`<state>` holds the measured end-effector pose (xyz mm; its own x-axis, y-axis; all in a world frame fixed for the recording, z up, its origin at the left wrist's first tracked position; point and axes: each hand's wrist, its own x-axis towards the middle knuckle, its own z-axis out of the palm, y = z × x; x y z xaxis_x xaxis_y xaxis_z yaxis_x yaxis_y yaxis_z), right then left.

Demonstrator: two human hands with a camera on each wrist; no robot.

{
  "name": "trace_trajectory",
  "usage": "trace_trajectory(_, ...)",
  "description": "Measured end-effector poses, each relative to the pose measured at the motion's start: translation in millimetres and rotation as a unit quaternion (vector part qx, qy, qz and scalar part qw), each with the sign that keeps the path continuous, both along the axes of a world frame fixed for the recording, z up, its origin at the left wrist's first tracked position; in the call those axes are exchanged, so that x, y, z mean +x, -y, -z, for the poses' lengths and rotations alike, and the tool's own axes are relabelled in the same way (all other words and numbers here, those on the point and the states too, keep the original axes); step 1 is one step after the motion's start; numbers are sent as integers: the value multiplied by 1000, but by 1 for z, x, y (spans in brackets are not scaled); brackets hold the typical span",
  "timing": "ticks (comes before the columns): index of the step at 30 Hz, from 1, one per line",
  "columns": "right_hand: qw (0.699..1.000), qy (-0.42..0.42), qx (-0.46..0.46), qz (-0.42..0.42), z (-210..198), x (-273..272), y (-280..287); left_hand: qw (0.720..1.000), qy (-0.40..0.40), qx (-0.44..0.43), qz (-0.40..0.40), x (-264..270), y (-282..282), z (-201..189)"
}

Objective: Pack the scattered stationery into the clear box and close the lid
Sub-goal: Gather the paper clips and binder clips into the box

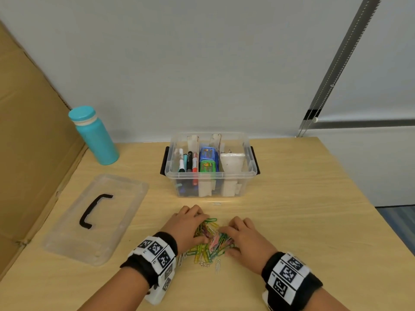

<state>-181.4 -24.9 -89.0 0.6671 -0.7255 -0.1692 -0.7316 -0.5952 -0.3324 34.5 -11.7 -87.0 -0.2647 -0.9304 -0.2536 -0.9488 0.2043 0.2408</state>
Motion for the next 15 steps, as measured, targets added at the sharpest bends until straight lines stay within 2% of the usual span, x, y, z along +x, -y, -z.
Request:
trace_trajectory(8, 998, 33, 0, 47, 2, 10, 12, 997, -48, -15, -49, -1, 7, -10)
trace_trajectory(15, 985, 113, 36, 122, -1, -4, 15, 990, -104, -36, -84, 5, -1, -8)
